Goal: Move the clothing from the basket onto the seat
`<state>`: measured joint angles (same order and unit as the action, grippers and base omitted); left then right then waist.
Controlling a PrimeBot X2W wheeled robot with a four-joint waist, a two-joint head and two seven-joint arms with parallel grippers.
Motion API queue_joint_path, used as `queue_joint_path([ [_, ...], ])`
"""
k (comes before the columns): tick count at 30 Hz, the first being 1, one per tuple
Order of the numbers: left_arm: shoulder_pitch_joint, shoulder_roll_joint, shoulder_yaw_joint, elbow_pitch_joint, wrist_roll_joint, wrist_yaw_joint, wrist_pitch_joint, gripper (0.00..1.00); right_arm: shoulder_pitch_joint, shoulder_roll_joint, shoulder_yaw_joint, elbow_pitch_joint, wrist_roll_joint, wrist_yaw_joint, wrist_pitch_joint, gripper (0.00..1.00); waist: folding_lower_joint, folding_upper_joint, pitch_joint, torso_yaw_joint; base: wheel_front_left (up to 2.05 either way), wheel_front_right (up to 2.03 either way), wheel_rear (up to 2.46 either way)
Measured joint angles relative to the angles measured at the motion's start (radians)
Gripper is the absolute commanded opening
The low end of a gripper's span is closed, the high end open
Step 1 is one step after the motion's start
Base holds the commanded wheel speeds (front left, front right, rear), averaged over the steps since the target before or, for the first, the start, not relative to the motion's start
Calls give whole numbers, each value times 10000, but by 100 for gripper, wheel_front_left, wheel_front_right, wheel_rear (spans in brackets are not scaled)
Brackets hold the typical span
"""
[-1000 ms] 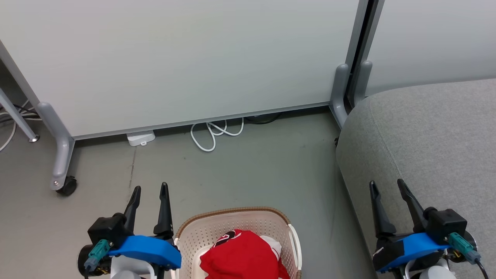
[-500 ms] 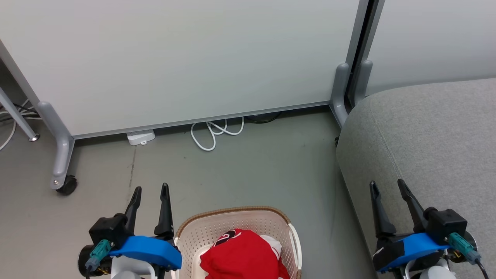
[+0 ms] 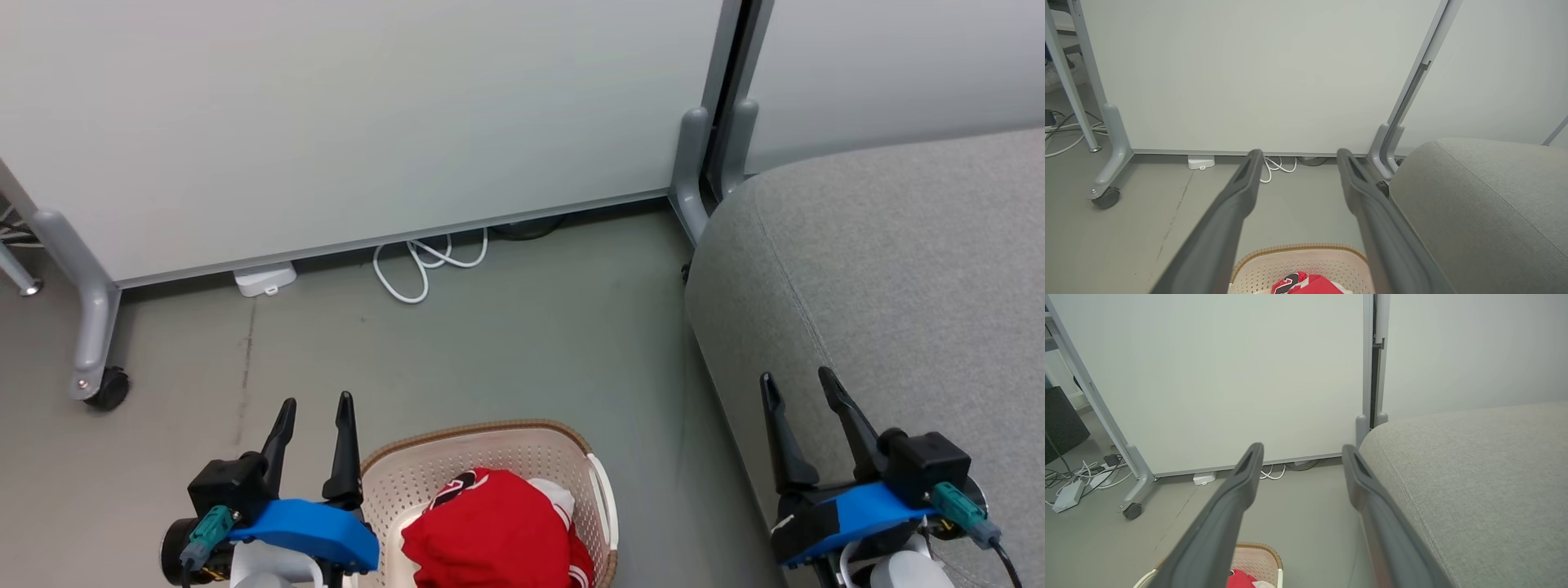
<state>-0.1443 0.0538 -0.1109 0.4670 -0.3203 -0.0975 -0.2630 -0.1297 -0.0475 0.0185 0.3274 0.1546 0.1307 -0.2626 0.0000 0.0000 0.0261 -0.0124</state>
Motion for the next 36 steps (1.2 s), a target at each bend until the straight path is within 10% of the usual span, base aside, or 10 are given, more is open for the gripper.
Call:
queue_joint_path([
  [36, -3941, 2871, -3275, 3682, 320, -320, 1802, 100, -2613, -21, 2080, -1475, 1651, 0, 0, 100, 2, 0, 5909, -3168, 0, 0, 0],
])
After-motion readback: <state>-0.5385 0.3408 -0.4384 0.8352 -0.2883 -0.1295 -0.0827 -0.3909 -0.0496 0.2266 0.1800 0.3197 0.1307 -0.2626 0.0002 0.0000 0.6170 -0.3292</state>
